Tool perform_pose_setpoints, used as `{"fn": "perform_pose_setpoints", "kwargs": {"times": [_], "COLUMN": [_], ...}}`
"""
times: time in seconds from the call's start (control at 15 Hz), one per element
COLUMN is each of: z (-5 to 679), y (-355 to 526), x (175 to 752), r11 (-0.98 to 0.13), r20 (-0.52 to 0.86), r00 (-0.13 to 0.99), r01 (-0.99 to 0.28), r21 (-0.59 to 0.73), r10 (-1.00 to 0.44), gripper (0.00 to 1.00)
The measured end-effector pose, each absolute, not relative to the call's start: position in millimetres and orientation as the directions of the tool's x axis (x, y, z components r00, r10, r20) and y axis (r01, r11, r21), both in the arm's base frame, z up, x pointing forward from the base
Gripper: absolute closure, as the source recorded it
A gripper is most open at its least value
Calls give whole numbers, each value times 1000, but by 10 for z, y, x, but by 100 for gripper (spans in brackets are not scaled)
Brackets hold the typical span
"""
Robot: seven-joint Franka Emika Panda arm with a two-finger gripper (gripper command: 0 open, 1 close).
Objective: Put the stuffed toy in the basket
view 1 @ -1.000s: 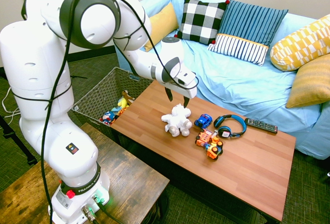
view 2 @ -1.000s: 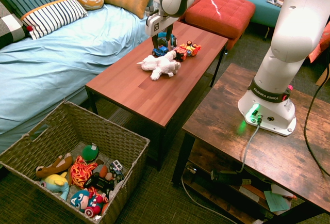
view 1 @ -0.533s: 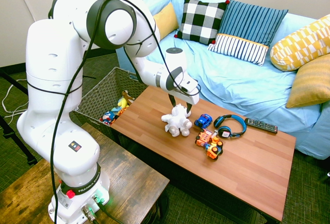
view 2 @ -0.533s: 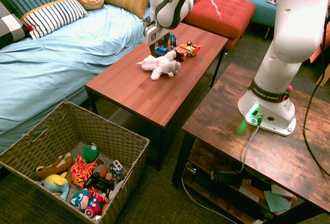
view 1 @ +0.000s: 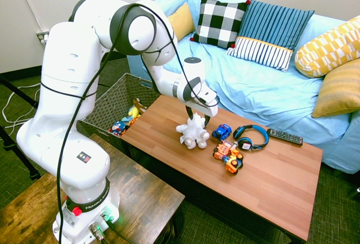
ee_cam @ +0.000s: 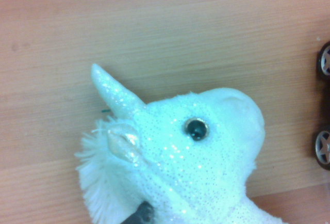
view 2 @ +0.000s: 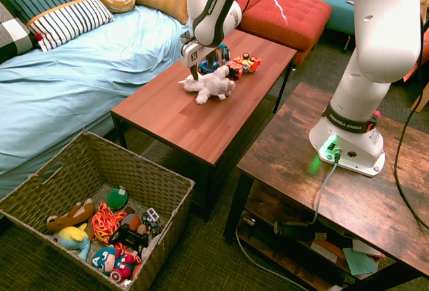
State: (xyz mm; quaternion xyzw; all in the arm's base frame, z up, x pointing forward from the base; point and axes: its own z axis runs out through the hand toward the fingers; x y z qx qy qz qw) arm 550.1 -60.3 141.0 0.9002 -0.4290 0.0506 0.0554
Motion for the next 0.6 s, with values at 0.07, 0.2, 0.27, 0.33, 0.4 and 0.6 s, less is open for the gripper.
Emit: {"fn": "perform_pose_setpoints", "kwargs": {"times": [0.07, 0.2, 0.27, 0.33, 0.4, 0.6], "z": [1368, 1295, 1256, 1217, 1169, 964], "y": [-615, -612, -597, -571, -539, -509], "x": [5506, 5518, 5514, 5505, 5489, 5419], "r11": [-624, -622, -622, -625, -627, -625], "r20": [133, 120, 111, 102, 93, 72], "r00": [625, 623, 624, 627, 629, 628], "r01": [-780, -782, -781, -779, -777, -778], "r21": [55, 53, 52, 52, 54, 65], "r10": [-769, -773, -774, -772, -772, -774], "gripper": [0, 0, 0, 0, 0, 100]}}
